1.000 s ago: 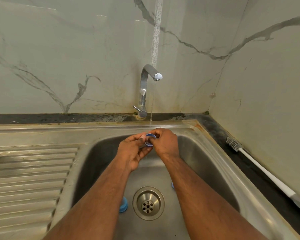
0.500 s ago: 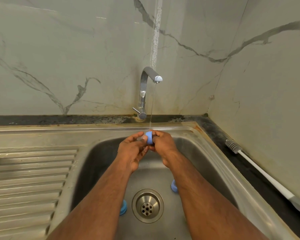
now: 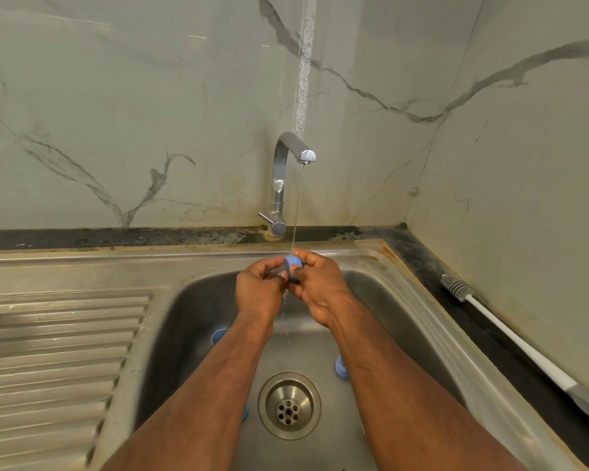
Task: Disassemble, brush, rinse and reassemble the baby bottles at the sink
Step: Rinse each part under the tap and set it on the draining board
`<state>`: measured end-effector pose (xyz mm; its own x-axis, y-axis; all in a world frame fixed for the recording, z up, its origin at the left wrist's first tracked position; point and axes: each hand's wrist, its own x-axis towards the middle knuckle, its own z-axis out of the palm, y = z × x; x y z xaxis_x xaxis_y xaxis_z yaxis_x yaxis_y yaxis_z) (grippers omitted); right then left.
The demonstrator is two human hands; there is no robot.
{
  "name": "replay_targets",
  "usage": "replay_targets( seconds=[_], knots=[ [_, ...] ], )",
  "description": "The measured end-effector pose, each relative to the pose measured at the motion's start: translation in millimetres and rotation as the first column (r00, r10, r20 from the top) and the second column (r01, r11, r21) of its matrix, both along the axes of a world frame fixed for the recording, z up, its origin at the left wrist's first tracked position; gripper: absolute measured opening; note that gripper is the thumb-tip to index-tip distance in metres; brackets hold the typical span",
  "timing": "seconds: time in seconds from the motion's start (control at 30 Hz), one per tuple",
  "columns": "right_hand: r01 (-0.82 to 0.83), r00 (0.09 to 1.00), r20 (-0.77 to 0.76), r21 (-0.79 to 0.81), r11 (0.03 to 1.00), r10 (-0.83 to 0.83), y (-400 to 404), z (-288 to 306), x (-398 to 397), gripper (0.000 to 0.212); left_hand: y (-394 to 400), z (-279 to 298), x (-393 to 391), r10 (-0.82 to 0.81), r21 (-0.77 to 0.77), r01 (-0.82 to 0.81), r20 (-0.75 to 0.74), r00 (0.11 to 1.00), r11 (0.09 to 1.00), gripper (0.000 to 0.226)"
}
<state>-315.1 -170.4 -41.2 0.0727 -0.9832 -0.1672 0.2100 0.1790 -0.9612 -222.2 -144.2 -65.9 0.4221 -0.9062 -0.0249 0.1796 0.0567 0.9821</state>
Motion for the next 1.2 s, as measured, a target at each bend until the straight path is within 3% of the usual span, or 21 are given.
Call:
replay_targets(
  seconds=[0.1,0.23,0.33,0.43,0.6,0.7,0.8,0.87,0.93,1.0,1.1,1.2],
  knots=[
    [0.012,1.000,-0.025,-0.042,0.999,-0.013,-1,-4,-5,0.055,0,4,-1,-0.023,-0.010,0.022,-0.038,0.999,1.000,0.029],
    [0.139,0.990,-0.022,-0.091,0.986,-0.141,2,-4,-7,0.029,3,6,-1,-0.024,-0.024,0.022,-0.103,0.994,0.999,0.020],
    [0.123,0.986,-0.097,-0.125,0.985,-0.135,3,-2,-7,0.010,3,6,0,-0.030,0.007,0.031,-0.190,0.981,0.999,0.016],
    [-0.001,0.970,-0.242,-0.099,0.995,-0.023,5,3,-6,0.019,1,4,4,-0.036,0.073,0.057,-0.269,0.962,0.996,0.019],
    [-0.166,0.860,-0.507,-0.164,0.972,0.061,8,5,-2,0.023,4,5,12,-0.121,0.083,0.161,-0.366,0.923,0.983,0.027],
    [-0.134,0.756,-0.643,-0.329,0.935,-0.118,6,3,-3,0.025,7,11,13,-0.184,0.069,0.257,-0.526,0.831,0.964,0.025],
    [-0.122,0.692,-0.685,-0.424,0.898,-0.229,6,4,-9,0.023,5,11,13,-0.180,0.041,0.254,-0.598,0.781,0.966,0.023],
    [-0.184,0.686,-0.709,-0.388,0.903,-0.164,6,5,-10,0.030,5,7,13,-0.172,0.041,0.251,-0.621,0.764,0.967,0.025],
    [-0.269,0.621,-0.778,-0.323,0.907,-0.092,9,3,-7,0.038,7,5,14,-0.166,0.059,0.263,-0.640,0.750,0.963,0.026],
    [-0.329,0.549,-0.829,-0.335,0.883,-0.110,11,4,-6,0.034,9,5,15,-0.165,0.072,0.280,-0.658,0.735,0.957,0.027],
    [-0.356,0.511,-0.846,-0.369,0.859,-0.151,17,9,-10,0.027,10,9,14,-0.179,0.061,0.294,-0.673,0.718,0.954,0.032],
    [-0.322,0.446,-0.877,-0.343,0.883,-0.178,14,10,-9,0.024,10,8,11,-0.186,0.074,0.291,-0.616,0.765,0.954,0.036]
  ],
)
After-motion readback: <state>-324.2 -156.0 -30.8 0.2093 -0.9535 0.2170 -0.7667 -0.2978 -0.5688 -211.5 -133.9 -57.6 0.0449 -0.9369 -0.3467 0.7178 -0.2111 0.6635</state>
